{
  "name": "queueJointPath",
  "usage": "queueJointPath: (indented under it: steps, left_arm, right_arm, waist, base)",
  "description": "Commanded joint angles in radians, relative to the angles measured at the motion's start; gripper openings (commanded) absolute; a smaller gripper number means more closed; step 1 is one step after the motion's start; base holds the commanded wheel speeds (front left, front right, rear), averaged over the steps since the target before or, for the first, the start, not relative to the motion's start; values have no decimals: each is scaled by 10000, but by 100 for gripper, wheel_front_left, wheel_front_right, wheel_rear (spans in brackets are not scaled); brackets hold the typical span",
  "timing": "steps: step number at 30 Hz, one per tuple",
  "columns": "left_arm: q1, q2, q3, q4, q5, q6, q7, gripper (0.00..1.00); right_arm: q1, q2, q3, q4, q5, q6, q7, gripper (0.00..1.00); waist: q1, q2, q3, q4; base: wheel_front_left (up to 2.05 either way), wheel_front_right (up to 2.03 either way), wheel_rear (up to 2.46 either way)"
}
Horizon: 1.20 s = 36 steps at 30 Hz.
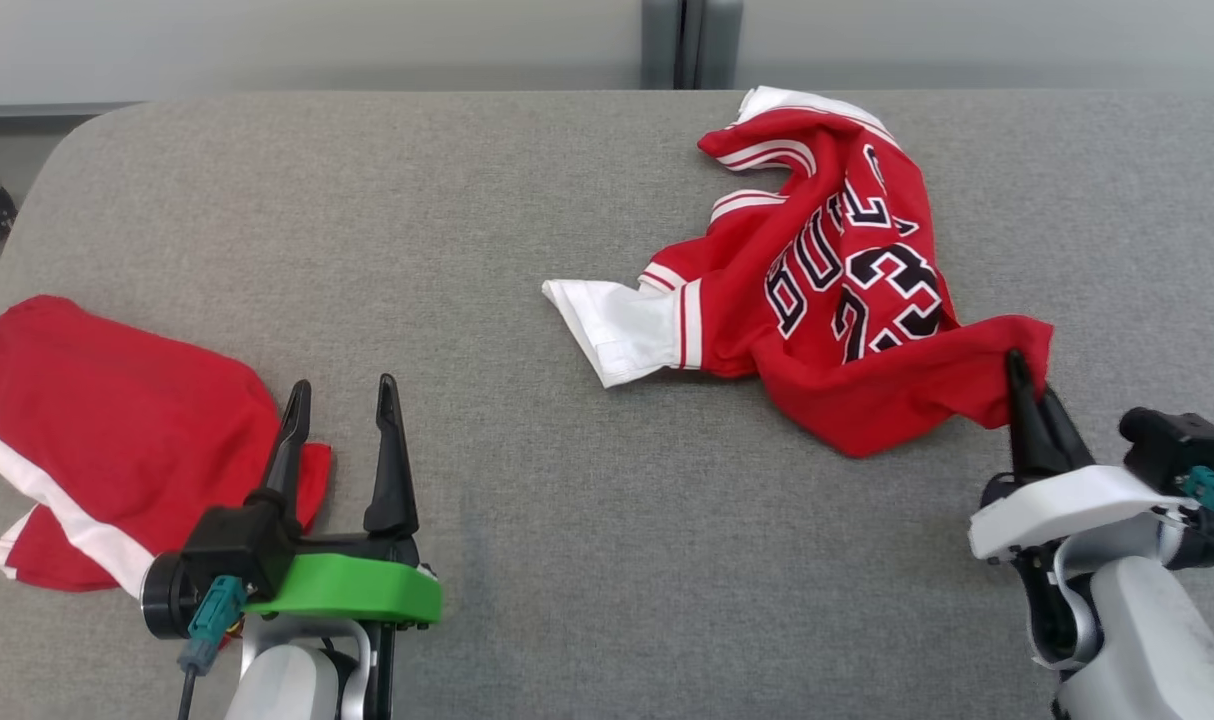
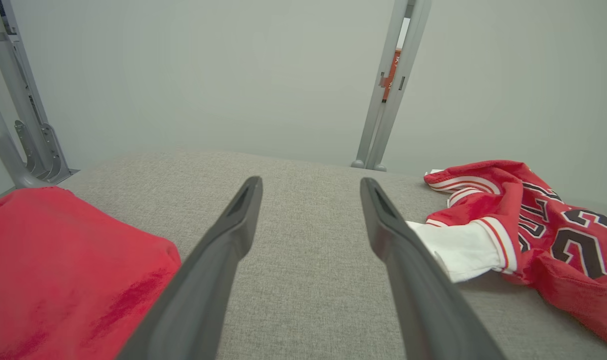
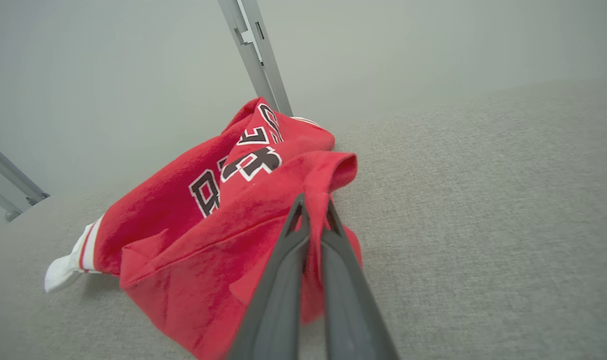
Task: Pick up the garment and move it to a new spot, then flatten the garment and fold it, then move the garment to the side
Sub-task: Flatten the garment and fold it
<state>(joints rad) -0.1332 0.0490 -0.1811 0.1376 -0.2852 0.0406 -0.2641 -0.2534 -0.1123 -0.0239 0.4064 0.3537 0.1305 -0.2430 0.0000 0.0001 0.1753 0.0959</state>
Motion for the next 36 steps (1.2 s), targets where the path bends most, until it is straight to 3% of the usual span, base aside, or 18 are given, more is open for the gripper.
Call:
queueJointPath:
  steps: [1,7,13,14,15,22,29,36]
  left_arm:
    - [79,29,46,-19,84,23,-5,100]
    - [127,29,52,-65,71,22,-7,100]
    - [26,31,-64,-96,-76,54,-5,100]
    - [18,31,-93,-91,-91,53,-5,100]
    - [14,29,-119,-88,-100,50,-5,100]
    - [56,29,-122,-15,-29,-5,-7,100]
    - [19,31,-24,78,29,-79,-5,100]
    - [-70,29,-255,237,-71,-141,-5,100]
  right_arm:
    - [213,-174,-246,-259,-203,5,-10,0]
    - [895,-476,-1503,-1468,-1326,3,215,0]
    - [1723,-90,-2323,-2452,-2225,1,570,0]
    - [1869,-55,-2501,-2426,-2386,0,706,16]
    - [1944,3,-2600,-2372,-2460,0,783,100]
    - [1873,442,-2807,-2357,-2465,3,424,100]
    - [1656,587,-1644,-3368,-1820,3,-149,100]
    - [1770,611,-1010,-3331,-1381,3,-225,100]
  waist:
    - [0,-1,-139,-268]
    - [0,-1,-244,-710]
    - [0,-1,-210,-963]
    - [0,-1,-199,-993]
    - [0,-1,-194,-1014]
    - [0,-1,-210,-1182]
    - [0,-1,-303,-1359]
    - [0,-1,-285,-1557]
  base:
    - [0,0,0]
    - [0,0,0]
    - [0,0,0]
    - [0,0,0]
    - [0,0,0]
    - [0,0,0]
    - [0,0,0]
    - [0,0,0]
